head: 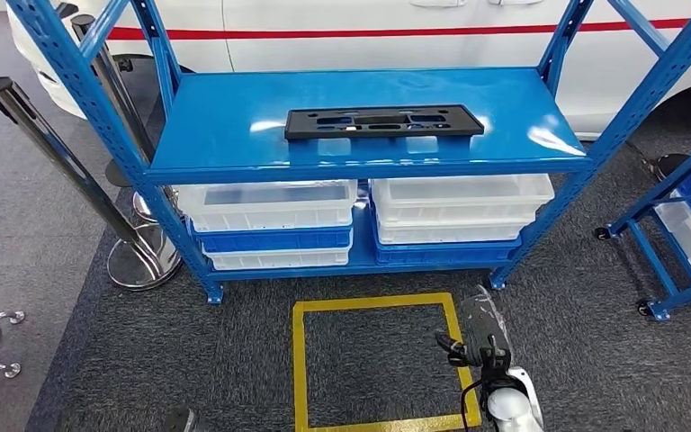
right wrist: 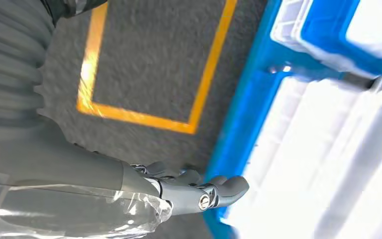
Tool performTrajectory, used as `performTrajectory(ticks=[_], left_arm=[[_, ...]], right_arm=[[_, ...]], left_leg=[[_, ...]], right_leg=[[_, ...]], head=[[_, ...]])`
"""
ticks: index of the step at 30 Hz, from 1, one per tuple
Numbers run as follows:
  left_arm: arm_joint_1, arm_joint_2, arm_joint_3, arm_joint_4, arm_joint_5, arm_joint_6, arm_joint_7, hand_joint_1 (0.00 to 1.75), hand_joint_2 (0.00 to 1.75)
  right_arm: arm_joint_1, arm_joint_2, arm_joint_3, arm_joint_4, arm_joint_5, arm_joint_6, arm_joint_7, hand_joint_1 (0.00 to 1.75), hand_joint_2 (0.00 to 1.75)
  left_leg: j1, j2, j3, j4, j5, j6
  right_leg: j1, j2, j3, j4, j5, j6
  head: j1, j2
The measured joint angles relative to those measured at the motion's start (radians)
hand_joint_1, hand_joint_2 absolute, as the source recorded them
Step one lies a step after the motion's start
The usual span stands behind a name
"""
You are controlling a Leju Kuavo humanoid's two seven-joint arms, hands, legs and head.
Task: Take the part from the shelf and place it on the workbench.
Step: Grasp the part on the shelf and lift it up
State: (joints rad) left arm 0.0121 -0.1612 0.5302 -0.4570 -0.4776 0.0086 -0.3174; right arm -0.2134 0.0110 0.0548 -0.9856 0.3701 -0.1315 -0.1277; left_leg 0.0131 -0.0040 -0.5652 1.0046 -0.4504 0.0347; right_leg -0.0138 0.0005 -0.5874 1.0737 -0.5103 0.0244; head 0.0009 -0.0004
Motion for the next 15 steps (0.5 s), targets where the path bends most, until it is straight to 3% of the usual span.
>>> performTrajectory(ticks=[3,4,5,7,9,10,13,15], left_arm=[[0.002,-0.002,-0.008,0.000,0.006,-0.005,0.002,0.00,0.00],[0.003,-0.003,-0.012,0.000,0.008,-0.006,0.003,0.00,0.00],[0.004,-0.003,-0.015,0.000,0.010,-0.007,0.005,0.00,0.00],[0.004,-0.006,-0.022,0.000,0.012,-0.009,0.009,0.00,0.00],[0.005,-0.012,-0.031,-0.001,0.015,-0.010,0.014,0.00,0.00],[0.005,-0.014,-0.037,-0.002,0.016,-0.011,0.018,0.00,0.00],[0.009,-0.018,-0.054,-0.006,0.016,-0.015,0.031,0.00,0.00],[0.011,-0.020,-0.065,-0.010,0.016,-0.018,0.038,0.00,0.00]], right_arm=[[-0.010,-0.011,0.048,-0.039,0.062,-0.016,0.005,0.00,1.75],[-0.014,-0.016,0.070,-0.053,0.086,-0.024,0.008,0.00,1.75],[-0.019,-0.022,0.093,-0.066,0.111,-0.030,0.011,0.00,1.75],[-0.032,-0.035,0.139,-0.095,0.160,-0.044,0.017,0.00,1.75],[-0.052,-0.047,0.180,-0.122,0.210,-0.057,0.023,0.00,1.75],[-0.061,-0.052,0.199,-0.134,0.235,-0.063,0.026,0.00,1.75],[-0.079,-0.068,0.256,-0.169,0.318,-0.083,0.038,0.00,1.75],[-0.091,-0.076,0.289,-0.186,0.374,-0.101,0.047,0.00,1.75]], left_leg=[[-0.003,0.000,-0.003,-0.001,0.002,0.008],[-0.005,0.000,-0.003,-0.001,0.002,0.009],[-0.006,-0.001,-0.002,0.000,0.001,0.009],[-0.009,-0.001,0.000,0.002,-0.001,0.008],[-0.014,-0.002,0.000,0.005,-0.004,0.004],[-0.015,-0.002,-0.002,0.006,-0.005,0.000],[-0.014,-0.002,-0.004,0.008,-0.007,-0.015],[-0.013,-0.001,-0.019,0.046,-0.035,-0.026]], right_leg=[[-0.001,0.000,-0.092,0.188,-0.088,0.005],[0.000,0.000,-0.112,0.223,-0.092,0.005],[0.000,0.000,-0.113,0.221,-0.076,0.003],[0.002,0.000,-0.062,0.109,-0.002,-0.007],[0.008,-0.001,-0.007,-0.013,0.045,-0.019],[0.011,-0.001,0.005,-0.042,0.051,-0.022],[0.011,-0.001,0.009,-0.058,0.053,-0.031],[0.004,-0.003,0.014,-0.067,0.058,-0.041]], head=[[0.000,0.000],[0.000,0.000],[0.000,0.000],[0.000,0.000],[0.000,0.000],[0.000,0.000],[0.000,0.000],[0.000,0.000]])
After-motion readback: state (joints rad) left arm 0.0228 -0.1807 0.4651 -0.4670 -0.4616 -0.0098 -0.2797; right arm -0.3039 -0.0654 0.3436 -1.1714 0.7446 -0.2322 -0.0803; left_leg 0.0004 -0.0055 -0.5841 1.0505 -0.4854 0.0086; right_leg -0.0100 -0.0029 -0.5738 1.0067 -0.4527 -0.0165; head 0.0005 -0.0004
